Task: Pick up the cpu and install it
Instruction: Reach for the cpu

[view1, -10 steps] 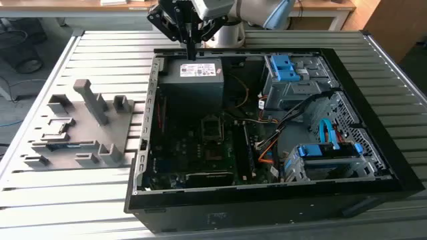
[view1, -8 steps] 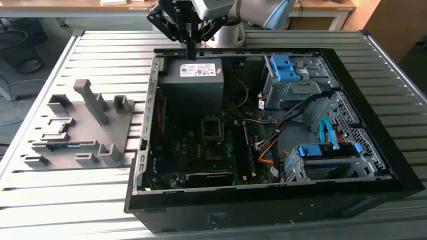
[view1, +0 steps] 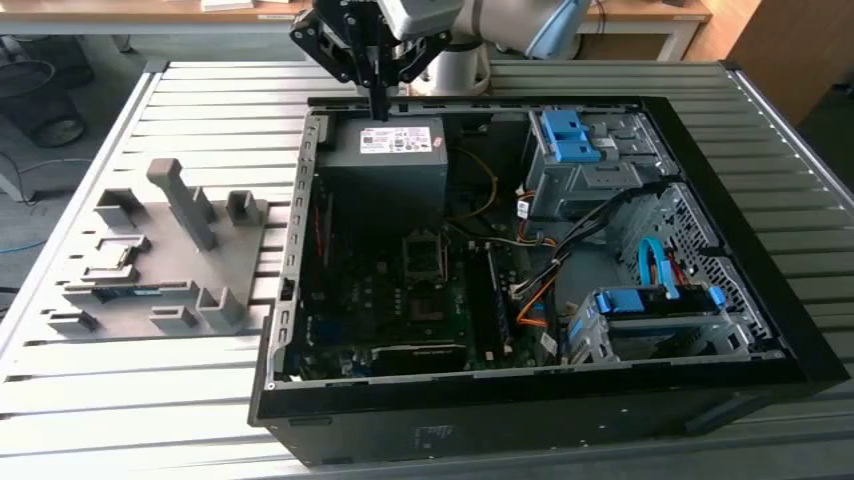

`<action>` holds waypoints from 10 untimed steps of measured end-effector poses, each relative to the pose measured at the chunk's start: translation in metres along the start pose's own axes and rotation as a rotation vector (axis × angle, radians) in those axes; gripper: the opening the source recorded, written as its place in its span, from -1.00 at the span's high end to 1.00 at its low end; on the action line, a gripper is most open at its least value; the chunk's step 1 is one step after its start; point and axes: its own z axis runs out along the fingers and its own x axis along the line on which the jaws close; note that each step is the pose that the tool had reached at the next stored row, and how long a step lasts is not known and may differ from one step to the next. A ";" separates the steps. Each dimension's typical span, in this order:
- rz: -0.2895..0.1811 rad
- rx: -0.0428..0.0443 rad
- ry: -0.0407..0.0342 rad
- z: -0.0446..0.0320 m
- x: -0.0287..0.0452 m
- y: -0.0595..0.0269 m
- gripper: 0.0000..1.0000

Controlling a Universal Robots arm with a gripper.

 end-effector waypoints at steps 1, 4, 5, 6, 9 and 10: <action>0.000 -0.0001 -0.0001 0.0000 0.0023 -0.0002 0.80; 0.000 -0.0001 -0.0007 -0.0003 0.0126 -0.0010 0.80; 0.000 -0.0001 -0.0011 -0.0004 0.0168 -0.0013 0.80; 0.000 -0.0001 -0.0013 -0.0006 0.0207 -0.0016 0.80; 0.000 -0.0002 -0.0021 -0.0008 0.0321 -0.0024 0.80; 0.000 -0.0003 -0.0024 -0.0009 0.0358 -0.0027 0.80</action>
